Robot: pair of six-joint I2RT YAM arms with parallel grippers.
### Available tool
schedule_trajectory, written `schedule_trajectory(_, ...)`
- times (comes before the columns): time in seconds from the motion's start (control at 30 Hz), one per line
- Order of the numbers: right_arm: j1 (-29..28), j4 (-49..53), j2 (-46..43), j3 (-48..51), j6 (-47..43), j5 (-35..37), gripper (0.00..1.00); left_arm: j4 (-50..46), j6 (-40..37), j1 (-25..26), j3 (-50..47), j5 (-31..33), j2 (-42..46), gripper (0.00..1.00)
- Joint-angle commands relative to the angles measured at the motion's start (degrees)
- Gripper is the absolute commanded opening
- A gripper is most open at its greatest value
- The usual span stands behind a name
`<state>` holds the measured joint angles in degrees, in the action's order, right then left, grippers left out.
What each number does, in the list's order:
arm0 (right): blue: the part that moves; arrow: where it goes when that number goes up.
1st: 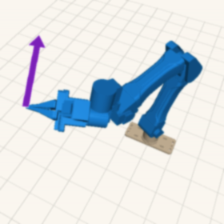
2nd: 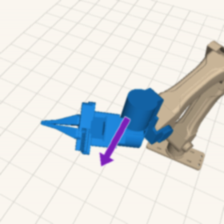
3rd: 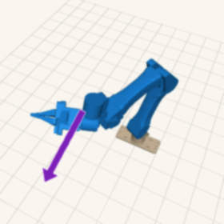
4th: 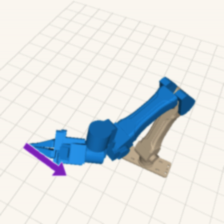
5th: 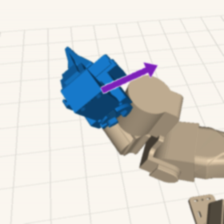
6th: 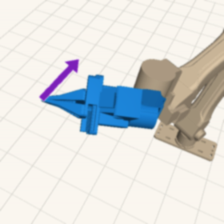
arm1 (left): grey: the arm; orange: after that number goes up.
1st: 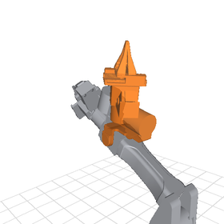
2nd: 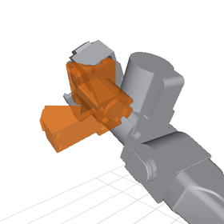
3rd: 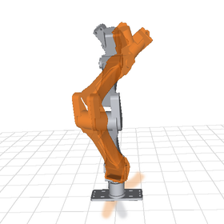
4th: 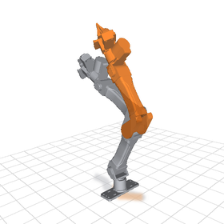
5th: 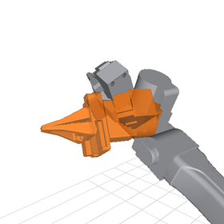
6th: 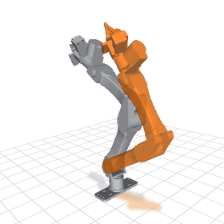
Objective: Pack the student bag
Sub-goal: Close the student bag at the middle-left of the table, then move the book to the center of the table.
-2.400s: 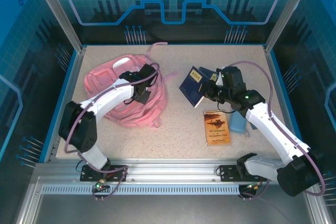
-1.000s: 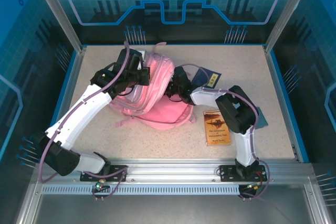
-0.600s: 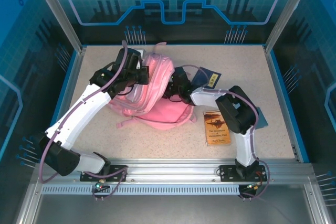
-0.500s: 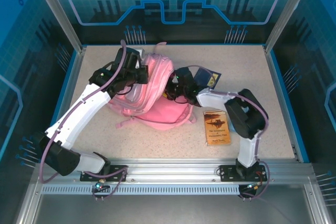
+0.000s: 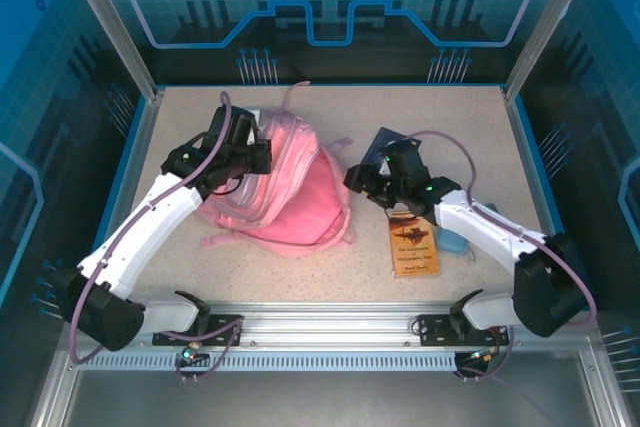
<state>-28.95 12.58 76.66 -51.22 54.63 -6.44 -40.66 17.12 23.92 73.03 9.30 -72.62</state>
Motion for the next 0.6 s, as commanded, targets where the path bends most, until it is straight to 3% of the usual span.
schedule_trajectory(0.0, 5.1, 11.5, 0.7, -2.6, -9.0, 7.4, 0.68, -3.2, -0.9, -0.9, -4.2, 0.3, 3.4, 0.1)
schedule_trajectory(0.1, 8.8, 13.7, 5.8, -6.8, -12.2, 6.6, 0.69, -4.3, 0.5, -1.0, -9.0, -0.2, 4.0, 0.27)
schedule_trajectory(0.2, 10.7, 15.5, 12.9, -12.6, -14.9, 6.4, 0.69, -3.9, 3.8, -0.9, -12.4, -0.3, 5.7, 0.62)
schedule_trajectory(0.27, 11.1, 16.6, 17.9, -17.3, -15.8, 6.2, 0.69, -2.4, 5.6, -0.9, -14.1, -1.4, 7.1, 0.78)
schedule_trajectory(0.37, 11.2, 17.7, 25.0, -24.2, -16.3, 6.4, 0.68, 0.0, 8.2, -1.0, -15.4, -1.9, 8.6, 0.9)
schedule_trajectory(0.57, 10.7, 21.2, 38.9, -37.2, -15.6, 6.7, 0.65, 3.5, 12.6, -1.1, -16.3, -4.4, 9.2, 0.94)
